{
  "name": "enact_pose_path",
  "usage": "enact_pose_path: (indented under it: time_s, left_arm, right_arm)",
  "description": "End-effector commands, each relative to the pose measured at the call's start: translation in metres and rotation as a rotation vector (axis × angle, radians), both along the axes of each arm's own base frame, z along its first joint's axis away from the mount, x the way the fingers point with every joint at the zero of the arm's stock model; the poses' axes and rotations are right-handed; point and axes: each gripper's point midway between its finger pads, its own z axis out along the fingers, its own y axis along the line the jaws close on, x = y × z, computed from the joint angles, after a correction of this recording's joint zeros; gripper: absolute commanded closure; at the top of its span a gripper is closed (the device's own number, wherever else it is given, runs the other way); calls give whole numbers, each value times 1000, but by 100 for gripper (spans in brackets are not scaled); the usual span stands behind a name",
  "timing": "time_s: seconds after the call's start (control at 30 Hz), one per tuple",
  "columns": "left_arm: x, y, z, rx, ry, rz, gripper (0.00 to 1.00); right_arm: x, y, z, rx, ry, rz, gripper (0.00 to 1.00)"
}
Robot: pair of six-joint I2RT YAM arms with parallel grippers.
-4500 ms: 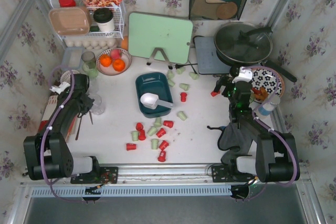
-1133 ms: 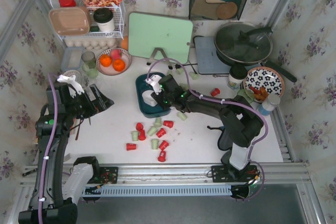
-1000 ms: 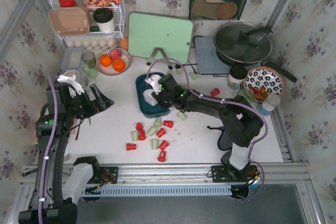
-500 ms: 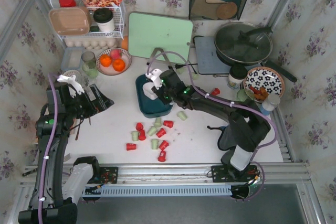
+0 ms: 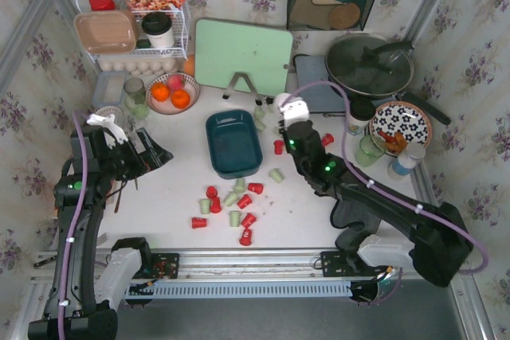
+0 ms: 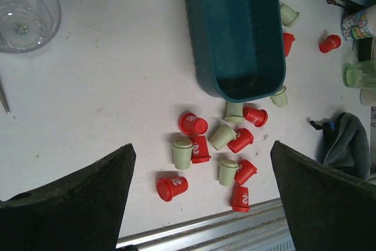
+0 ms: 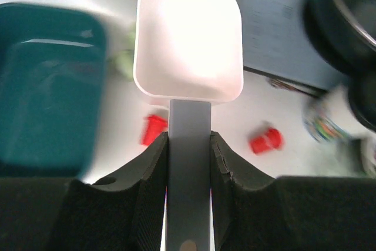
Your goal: Mix the coffee capsules in the storage basket
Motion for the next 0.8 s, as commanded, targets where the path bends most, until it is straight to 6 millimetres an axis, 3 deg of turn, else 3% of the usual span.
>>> enact_pose_path:
  time_s: [0.0, 0.13, 0.4, 0.63, 0.77]
  left_arm:
    - [3, -2, 6, -16, -24, -5, 1]
    - [3, -3, 6, -20, -25, -7, 1]
    - [3, -4, 6, -23, -27, -10, 1]
    - [3, -4, 5, -29, -22, -13, 1]
    - [3, -4, 5, -28, -21, -11, 1]
  right_arm:
    - [0, -87, 19, 114, -134, -433, 100]
    - [-17, -141, 6, 199, -123, -607, 100]
    - [-61, -215, -20, 369, -112, -907, 100]
    - [-81, -244, -22, 387, -135, -1110, 100]
    - [-90, -241, -49, 488, -17, -1227, 100]
